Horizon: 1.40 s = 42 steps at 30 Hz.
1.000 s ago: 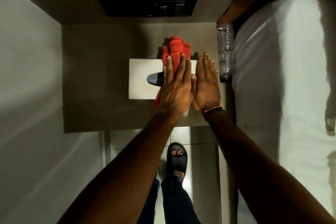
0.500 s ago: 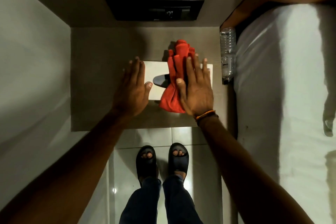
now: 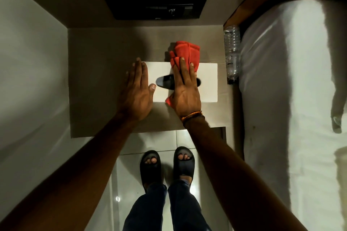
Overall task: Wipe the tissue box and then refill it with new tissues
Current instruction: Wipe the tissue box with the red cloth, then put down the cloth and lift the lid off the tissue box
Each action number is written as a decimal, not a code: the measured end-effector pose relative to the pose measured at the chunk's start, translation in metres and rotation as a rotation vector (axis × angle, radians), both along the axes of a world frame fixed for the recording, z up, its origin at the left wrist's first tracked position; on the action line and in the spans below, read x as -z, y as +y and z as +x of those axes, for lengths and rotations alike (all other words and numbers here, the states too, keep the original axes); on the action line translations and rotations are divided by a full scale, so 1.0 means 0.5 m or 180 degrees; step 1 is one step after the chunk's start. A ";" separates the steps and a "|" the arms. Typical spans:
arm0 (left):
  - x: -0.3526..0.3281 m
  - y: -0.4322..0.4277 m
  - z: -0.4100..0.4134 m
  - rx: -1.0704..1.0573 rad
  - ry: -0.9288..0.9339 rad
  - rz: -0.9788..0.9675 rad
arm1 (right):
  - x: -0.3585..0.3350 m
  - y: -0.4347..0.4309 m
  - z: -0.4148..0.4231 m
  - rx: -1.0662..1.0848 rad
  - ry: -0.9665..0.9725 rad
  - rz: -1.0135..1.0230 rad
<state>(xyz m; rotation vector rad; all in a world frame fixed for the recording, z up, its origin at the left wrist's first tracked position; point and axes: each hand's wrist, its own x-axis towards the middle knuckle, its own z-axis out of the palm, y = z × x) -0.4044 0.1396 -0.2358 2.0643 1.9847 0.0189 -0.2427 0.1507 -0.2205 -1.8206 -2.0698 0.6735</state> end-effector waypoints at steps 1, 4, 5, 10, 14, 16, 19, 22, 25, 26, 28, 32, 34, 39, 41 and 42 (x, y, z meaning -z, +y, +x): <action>0.002 0.000 0.000 -0.0005 0.0006 0.0006 | -0.003 -0.001 0.008 -0.0036 0.0056 -0.0024; 0.000 0.000 0.001 -0.0023 0.0084 0.0006 | -0.020 -0.003 0.037 -0.0027 0.0183 -0.0132; -0.006 -0.001 0.003 -0.0021 0.0105 -0.0001 | -0.032 -0.006 0.049 0.0007 0.0226 -0.0107; -0.084 -0.025 0.074 0.0342 -0.0021 -0.0002 | -0.142 -0.045 0.127 0.0265 0.0497 0.0258; -0.199 -0.045 0.264 0.0907 -0.0303 0.0078 | -0.262 -0.098 0.241 0.0653 0.0615 0.0825; -0.269 -0.061 0.388 0.1176 -0.0526 0.0154 | -0.326 -0.138 0.325 0.0792 0.0510 0.1048; -0.353 -0.107 0.550 0.1512 -0.0771 0.0328 | -0.399 -0.215 0.462 0.1030 0.0231 0.1296; -0.407 -0.170 0.679 0.1844 -0.0959 0.0393 | -0.453 -0.317 0.600 0.1255 -0.0177 0.1490; -0.415 -0.232 0.758 0.2127 -0.0911 0.0347 | -0.486 -0.414 0.714 0.1087 -0.0427 0.1209; -0.411 -0.250 0.779 0.2203 -0.0891 0.0345 | -0.489 -0.443 0.749 0.1022 -0.0420 0.1090; -0.398 -0.275 0.811 0.2319 -0.0830 0.0323 | -0.484 -0.492 0.802 0.0902 -0.0363 0.0760; -0.365 -0.288 0.858 0.2441 -0.0608 0.0360 | -0.434 -0.536 0.858 0.0691 -0.0277 0.0276; -0.348 -0.290 0.864 0.2469 -0.0461 0.0411 | -0.406 -0.538 0.869 0.0427 -0.0240 0.0126; -0.320 -0.283 0.862 0.2592 -0.0212 0.0538 | -0.335 -0.544 0.868 0.0088 -0.0249 -0.0077; -0.317 -0.278 0.865 0.2607 -0.0246 0.0534 | -0.316 -0.543 0.869 0.0033 -0.0429 -0.0181; -0.317 -0.277 0.867 0.2601 -0.0268 0.0526 | -0.309 -0.542 0.870 0.0037 -0.0506 -0.0250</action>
